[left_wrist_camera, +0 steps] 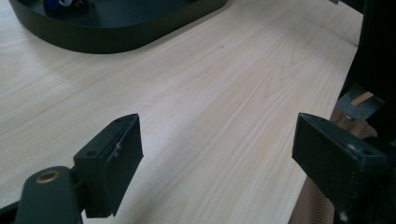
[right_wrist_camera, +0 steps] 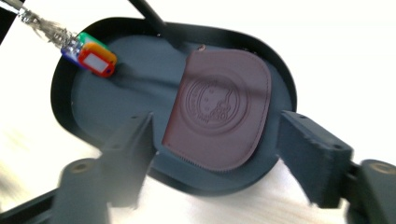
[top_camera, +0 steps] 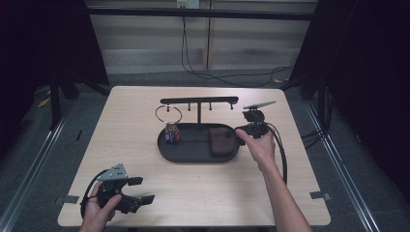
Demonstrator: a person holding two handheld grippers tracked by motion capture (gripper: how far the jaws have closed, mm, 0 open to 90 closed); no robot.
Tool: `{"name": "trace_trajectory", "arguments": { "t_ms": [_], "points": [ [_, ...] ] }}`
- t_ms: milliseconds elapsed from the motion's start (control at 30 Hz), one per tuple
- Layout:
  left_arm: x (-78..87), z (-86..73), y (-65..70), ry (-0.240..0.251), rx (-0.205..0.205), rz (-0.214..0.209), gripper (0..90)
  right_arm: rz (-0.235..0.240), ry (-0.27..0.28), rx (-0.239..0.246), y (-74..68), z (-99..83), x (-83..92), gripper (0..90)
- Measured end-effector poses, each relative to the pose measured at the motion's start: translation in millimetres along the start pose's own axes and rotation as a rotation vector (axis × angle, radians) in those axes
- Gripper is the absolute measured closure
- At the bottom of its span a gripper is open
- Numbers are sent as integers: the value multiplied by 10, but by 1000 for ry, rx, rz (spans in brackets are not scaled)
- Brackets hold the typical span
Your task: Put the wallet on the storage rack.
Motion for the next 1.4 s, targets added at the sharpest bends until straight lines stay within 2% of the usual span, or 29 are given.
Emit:
{"name": "trace_trajectory", "arguments": {
  "t_ms": [267, 400, 533, 767, 900, 1100, 1233, 1400],
  "points": [
    [0, 5, -41, 10, 31, 10, 161, 33, 39, 23, -29, -141, 116, 234],
    [9, -3, -55, 8, 34, 15, 161, 22, 56, 28, -9, -233, 171, 217],
    [20, -6, -59, 11, 38, 17, 161, 33, 71, 38, -5, -352, 210, 208],
    [56, 6, -62, 25, 39, 25, 161, 50, 141, 33, 43, -550, 324, 170],
    [73, 11, -76, 32, 41, 31, 161, 51, 147, 22, 97, -731, 332, 168],
    [79, 3, -94, 31, 63, 42, 163, 66, 165, -28, 188, -1039, 328, 178],
    [72, 2, -85, 27, 60, 48, 163, 36, 188, -13, 204, -1129, 447, 179],
    [84, 3, -110, 32, 65, 60, 163, -22, 205, 42, 188, -1271, 606, 186]
  ]
}}
Point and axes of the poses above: each handheld gripper's, and its own axes: x roughly backward along the jaws, z roughly out of its top, y roughly to its right, the point moved 10 cm from there along -x, roughly forward along the jaws, and after that the axes turned 2 degrees about -y, right-handed, at the moved point
